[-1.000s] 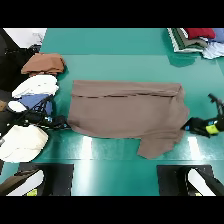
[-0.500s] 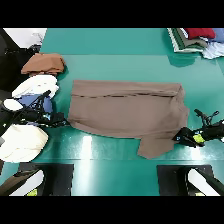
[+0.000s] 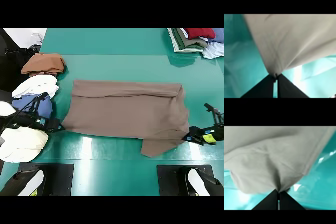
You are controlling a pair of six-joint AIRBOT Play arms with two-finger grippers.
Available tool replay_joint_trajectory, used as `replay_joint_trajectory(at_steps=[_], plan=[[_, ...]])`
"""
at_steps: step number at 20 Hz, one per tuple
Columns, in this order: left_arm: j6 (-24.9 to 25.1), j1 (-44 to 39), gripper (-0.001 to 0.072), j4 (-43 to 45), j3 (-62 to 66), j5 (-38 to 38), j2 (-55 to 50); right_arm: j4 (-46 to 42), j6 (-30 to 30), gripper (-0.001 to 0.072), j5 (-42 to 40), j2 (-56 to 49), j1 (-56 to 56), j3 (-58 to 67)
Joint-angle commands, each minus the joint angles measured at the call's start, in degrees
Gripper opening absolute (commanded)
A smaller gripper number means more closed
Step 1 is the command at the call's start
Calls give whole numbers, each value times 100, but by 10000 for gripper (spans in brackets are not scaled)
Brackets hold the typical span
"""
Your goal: Fold the shirts.
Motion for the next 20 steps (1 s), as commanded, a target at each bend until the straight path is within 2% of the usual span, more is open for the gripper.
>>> replay_joint_trajectory(at_steps=[1, 2, 4, 7, 10, 15, 20], plan=[[-507, 2, 24, 643, -76, -942, 1056, -634, 402, 10, 870, 826, -2, 409], [-730, 2, 24, 581, -63, -1241, 1303, -619, 492, 10, 986, 1027, -2, 487], [-824, 2, 25, 136, 70, -1440, 1587, -605, 588, 10, 1036, 1331, 0, 739], [-671, 2, 24, -286, 468, -767, 1412, -511, 577, 10, 717, 966, 131, 1401], [-262, 2, 25, -289, 555, 256, 868, -529, 503, 10, 57, -105, 767, 2044], [321, 2, 26, -570, 577, 1353, -774, -765, 468, 10, -726, -2293, 1692, 3117], [568, 2, 27, -697, 1469, 1814, -2312, -710, 474, 10, -826, -3790, 1801, 4216]])
